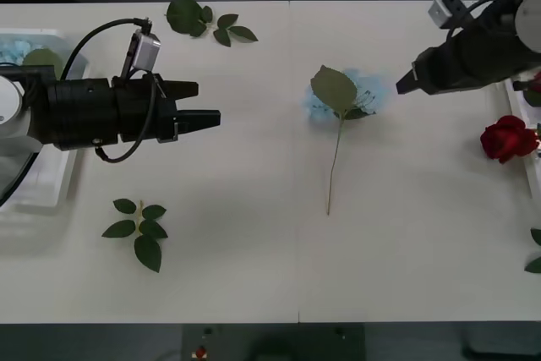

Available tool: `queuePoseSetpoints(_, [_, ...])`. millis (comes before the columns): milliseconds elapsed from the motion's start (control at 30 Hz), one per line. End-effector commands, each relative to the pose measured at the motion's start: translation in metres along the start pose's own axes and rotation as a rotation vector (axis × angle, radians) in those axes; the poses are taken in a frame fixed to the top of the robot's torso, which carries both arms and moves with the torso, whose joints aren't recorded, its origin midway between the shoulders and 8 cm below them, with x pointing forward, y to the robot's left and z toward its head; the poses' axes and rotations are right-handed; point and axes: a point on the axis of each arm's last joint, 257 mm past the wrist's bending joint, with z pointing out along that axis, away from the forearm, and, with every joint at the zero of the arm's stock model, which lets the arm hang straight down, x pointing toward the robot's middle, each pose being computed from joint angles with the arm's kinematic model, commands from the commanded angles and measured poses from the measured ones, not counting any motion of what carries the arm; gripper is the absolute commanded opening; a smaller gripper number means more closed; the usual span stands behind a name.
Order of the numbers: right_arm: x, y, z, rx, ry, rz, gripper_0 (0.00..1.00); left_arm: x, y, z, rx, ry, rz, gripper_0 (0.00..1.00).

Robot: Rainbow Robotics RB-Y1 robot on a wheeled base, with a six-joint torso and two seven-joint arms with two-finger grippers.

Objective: Put the red flowers into the right box and the blue flowers into the left box

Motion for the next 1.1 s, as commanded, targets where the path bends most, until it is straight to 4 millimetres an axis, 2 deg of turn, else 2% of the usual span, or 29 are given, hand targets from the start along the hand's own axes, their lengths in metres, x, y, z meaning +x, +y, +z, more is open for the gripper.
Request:
queuePoseSetpoints(33, [-0.007, 0.04, 0.012, -0.028, -0.019, 0.049, 1.0, -0.018, -0.006, 0.0, 0.009, -0.035, -0.015, 1.0])
queuePoseSetpoints(133, [-0.007, 0.061, 0.023, -0.031, -0.019, 0.054, 1.0, -0.017, -0.006, 0.0, 0.009, -0.035, -0.016, 1.0])
queuePoseSetpoints(300, [0.002, 0.079, 0.039, -0.009, 0.017, 0.035, 1.0, -0.016, -0.006, 0.0, 0.008, -0.033, -0.017, 1.0])
queuePoseSetpoints(533, [0.016, 0.078, 0.06, 0.046, 0.074, 0.048, 1.0, -0.011, -0.005, -0.001, 0.004, -0.028, -0.024, 1.0])
queuePoseSetpoints(800, [0.038, 0.068, 0.097, 0.113, 0.121, 0.091, 1.0, -0.007, -0.005, -0.002, 0.003, -0.026, -0.027, 1.0])
queuePoseSetpoints(1100, [0.048, 0.072, 0.118, 0.148, 0.122, 0.082, 1.0, -0.006, -0.005, -0.002, 0.004, -0.026, -0.026, 1.0])
